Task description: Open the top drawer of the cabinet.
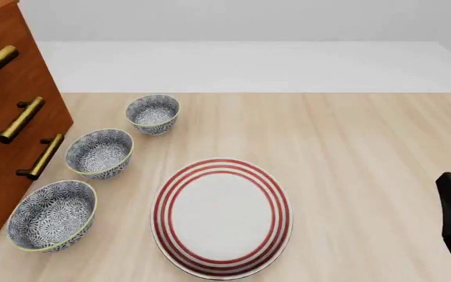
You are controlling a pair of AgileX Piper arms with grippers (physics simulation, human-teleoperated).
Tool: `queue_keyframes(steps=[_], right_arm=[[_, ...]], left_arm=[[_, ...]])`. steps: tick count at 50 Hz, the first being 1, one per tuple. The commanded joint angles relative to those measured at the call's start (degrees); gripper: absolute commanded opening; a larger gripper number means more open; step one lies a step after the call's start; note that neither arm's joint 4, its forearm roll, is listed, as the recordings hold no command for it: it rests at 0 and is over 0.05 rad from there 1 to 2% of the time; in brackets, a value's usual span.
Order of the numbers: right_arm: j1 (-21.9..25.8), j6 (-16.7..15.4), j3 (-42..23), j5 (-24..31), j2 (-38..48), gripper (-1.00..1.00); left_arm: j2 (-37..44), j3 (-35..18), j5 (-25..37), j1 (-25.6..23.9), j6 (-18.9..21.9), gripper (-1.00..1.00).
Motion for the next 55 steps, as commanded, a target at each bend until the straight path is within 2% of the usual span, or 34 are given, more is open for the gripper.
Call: queue_keyframes(steps=[1, 3, 6, 11, 12, 13, 19, 21, 28, 36, 38, 48, 50, 52, 55], right_arm=[[0.0, 0.0, 0.0, 0.0, 0.0, 1.00], [0.0, 0.0, 0.0, 0.0, 0.0, 1.00], [0.0, 0.0, 0.0, 0.0, 0.0, 1.00], [0.0, 0.0, 0.0, 0.0, 0.0, 1.00], [0.0, 0.0, 0.0, 0.0, 0.0, 1.00], [0.0, 0.0, 0.0, 0.0, 0.0, 1.00], [0.0, 0.0, 0.0, 0.0, 0.0, 1.00], [0.0, 0.0, 0.0, 0.0, 0.0, 1.00], [0.0, 0.0, 0.0, 0.0, 0.0, 1.00], [0.0, 0.0, 0.0, 0.0, 0.0, 1.00], [0.0, 0.0, 0.0, 0.0, 0.0, 1.00], [0.0, 0.0, 0.0, 0.0, 0.0, 1.00], [0.0, 0.0, 0.0, 0.0, 0.0, 1.00], [0.0, 0.0, 0.0, 0.0, 0.0, 1.00], [0.0, 0.0, 0.0, 0.0, 0.0, 1.00]], left_arm=[[0.0, 0.2, -2.9, 0.0, 8.3, 1.00], [0.0, 0.2, -3.0, -0.1, 10.0, 1.00], [0.0, 0.2, -3.8, 0.6, 10.1, 1.00], [0.0, 0.2, -6.0, 0.7, 13.7, 1.00], [0.0, 0.2, -5.5, -1.0, 16.8, 1.00], [0.0, 0.2, -6.1, -1.0, 18.0, 1.00], [0.0, 0.2, -7.8, -3.1, 22.9, 1.00], [0.0, 0.2, -7.9, -2.7, 22.7, 1.00], [0.0, 0.2, -9.4, -5.7, 28.6, 1.00], [0.0, 0.2, -7.6, -6.7, 30.5, 1.00], [0.3, 0.2, -7.6, -5.7, 29.9, 1.00], [9.4, 0.2, -16.1, -6.5, 33.4, 1.00], [8.5, 0.2, -14.1, -7.1, 34.5, 1.00], [9.7, 0.2, -15.0, -6.5, 34.8, 1.00], [10.4, 0.2, -15.6, -7.4, 37.9, 1.00]])
